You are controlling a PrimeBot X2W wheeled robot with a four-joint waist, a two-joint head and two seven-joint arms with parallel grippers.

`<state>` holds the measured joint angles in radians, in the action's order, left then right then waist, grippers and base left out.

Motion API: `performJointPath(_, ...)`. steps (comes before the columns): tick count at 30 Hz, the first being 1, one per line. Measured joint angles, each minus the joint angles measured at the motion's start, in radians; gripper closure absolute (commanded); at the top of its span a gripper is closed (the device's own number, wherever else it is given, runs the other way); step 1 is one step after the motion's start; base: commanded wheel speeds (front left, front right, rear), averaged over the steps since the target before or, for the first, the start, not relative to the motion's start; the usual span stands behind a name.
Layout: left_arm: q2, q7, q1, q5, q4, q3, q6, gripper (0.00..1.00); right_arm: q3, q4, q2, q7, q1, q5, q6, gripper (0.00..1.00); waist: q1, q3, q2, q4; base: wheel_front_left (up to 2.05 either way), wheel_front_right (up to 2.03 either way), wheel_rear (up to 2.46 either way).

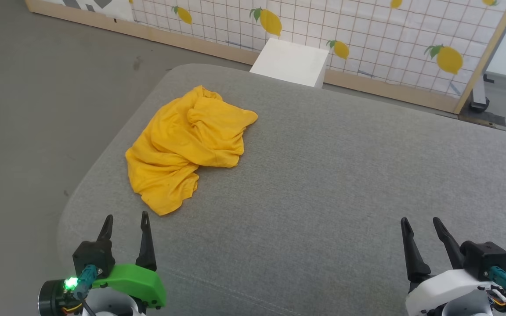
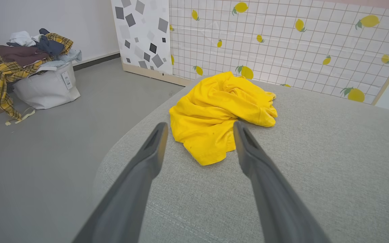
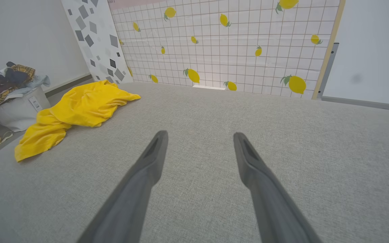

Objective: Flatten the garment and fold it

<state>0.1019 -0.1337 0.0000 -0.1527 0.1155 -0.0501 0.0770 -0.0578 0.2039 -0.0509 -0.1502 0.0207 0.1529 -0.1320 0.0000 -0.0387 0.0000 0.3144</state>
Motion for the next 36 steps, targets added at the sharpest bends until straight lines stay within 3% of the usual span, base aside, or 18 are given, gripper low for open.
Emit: performJointPath(36,0.043,-0.065,0.011,-0.082,0.060,-0.048,0.050,0.00,-0.024,0.096,0.000,-0.073,0.011,0.053,0.000,0.00,0.0000,0.005,0.0000,0.133,0.00,0.00,0.00)
